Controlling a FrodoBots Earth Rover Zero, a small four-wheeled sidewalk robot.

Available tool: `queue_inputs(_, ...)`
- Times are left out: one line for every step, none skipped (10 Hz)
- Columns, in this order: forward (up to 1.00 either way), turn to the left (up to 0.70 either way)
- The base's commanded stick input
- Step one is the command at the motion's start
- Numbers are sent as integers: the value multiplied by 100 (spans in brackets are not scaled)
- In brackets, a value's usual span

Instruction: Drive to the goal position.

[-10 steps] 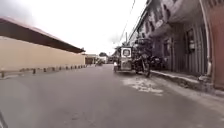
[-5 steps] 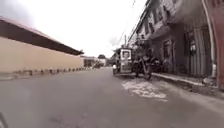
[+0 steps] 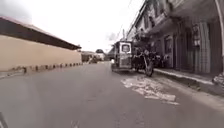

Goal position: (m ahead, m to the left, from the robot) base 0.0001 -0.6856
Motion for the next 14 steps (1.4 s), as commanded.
queue_inputs(70, 0)
queue_inputs(70, 0)
queue_inputs(70, 0)
queue_inputs(70, 0)
queue_inputs(70, 0)
queue_inputs(70, 0)
queue_inputs(70, 0)
queue_inputs(70, 0)
queue_inputs(70, 0)
queue_inputs(70, 0)
queue_inputs(70, 0)
queue_inputs(70, 0)
queue_inputs(70, 0)
queue_inputs(28, 0)
